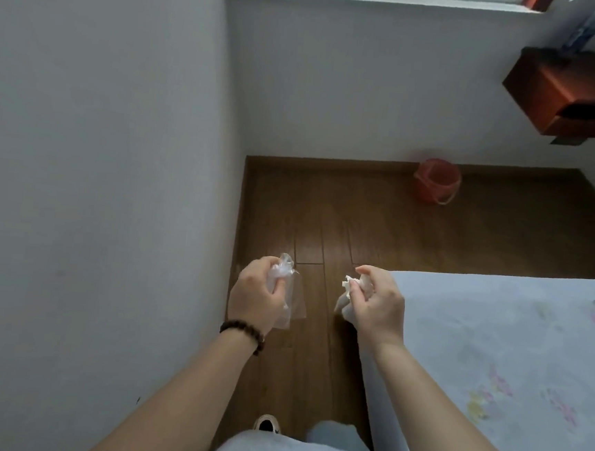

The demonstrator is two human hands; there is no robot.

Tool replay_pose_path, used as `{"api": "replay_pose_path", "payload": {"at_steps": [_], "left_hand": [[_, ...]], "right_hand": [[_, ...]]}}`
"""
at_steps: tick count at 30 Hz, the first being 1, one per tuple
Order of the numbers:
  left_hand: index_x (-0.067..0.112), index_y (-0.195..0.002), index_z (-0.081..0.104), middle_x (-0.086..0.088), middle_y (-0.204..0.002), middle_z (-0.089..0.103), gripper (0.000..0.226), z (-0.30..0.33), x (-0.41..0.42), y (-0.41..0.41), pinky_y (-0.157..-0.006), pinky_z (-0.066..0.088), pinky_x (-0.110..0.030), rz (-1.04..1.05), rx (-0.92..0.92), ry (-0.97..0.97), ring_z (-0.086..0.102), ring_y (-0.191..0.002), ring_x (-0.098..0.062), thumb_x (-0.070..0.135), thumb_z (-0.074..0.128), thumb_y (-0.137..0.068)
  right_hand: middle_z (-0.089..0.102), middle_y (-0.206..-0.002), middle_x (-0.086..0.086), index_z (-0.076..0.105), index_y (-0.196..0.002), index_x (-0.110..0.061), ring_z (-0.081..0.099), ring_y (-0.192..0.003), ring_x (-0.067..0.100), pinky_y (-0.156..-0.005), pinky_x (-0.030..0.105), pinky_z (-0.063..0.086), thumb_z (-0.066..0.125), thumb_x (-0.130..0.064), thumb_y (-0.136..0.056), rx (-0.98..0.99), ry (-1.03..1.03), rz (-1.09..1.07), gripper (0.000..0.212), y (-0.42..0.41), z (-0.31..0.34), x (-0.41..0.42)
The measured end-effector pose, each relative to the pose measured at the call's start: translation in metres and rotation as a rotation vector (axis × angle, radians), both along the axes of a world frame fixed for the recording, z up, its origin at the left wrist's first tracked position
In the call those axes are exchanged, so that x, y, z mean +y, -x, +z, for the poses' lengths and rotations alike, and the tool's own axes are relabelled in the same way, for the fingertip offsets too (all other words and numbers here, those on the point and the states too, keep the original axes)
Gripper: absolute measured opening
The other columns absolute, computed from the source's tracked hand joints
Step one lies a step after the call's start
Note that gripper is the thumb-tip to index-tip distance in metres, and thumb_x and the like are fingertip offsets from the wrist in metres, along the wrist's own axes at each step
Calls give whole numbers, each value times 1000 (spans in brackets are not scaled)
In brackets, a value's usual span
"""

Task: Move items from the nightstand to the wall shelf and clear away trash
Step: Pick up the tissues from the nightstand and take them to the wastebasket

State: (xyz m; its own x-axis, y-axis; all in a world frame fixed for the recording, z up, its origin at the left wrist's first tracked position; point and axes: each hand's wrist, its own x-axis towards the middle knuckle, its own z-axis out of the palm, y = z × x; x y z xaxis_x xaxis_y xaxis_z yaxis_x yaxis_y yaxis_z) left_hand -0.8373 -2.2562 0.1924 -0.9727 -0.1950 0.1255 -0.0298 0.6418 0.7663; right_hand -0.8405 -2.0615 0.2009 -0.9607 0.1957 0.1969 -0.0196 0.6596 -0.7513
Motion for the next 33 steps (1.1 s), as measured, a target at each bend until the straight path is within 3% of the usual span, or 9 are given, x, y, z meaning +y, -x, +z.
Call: {"api": "replay_pose_path", "payload": {"at_steps": [5,12,19,24,33], "left_hand": [[16,-110,60,5,-98,62,25,-6,13,89,-76,53,-25,-93,-8,-12,58,-87,-8,18,65,-85],[16,-110,61,11,-100,58,26,-14,55,258,-79,40,-13,-175,19,43,54,-91,-5,17,64,-85],[18,-111,60,5,-103,62,26,0,142,444,-83,50,-27,-339,8,79,58,-93,-10,22,64,-86],[19,-108,60,7,-101,61,24,6,211,535,-79,43,-21,-433,17,74,57,-92,-11,22,64,-84],[20,-111,60,5,-105,63,26,-13,325,696,-81,39,-21,-570,-47,63,56,-95,-10,26,62,-86]], "right_hand": [[63,-107,3,65,-107,-12,57,-91,11,-79,24,50,65,-15,-86,-52,9,-92,22,75,-11,16],[63,-104,5,66,-103,-11,54,-88,11,-76,18,40,65,-10,-84,-43,45,-221,18,219,-29,62],[63,-109,4,66,-105,-14,54,-87,9,-73,13,41,65,-12,-85,-60,19,-334,20,376,-16,140],[62,-110,3,66,-106,-14,59,-91,14,-74,19,46,65,-14,-86,-87,7,-438,20,446,-3,191],[62,-113,3,65,-108,-14,53,-90,7,-69,4,36,65,-18,-87,-155,-5,-655,22,560,-21,290]]}}
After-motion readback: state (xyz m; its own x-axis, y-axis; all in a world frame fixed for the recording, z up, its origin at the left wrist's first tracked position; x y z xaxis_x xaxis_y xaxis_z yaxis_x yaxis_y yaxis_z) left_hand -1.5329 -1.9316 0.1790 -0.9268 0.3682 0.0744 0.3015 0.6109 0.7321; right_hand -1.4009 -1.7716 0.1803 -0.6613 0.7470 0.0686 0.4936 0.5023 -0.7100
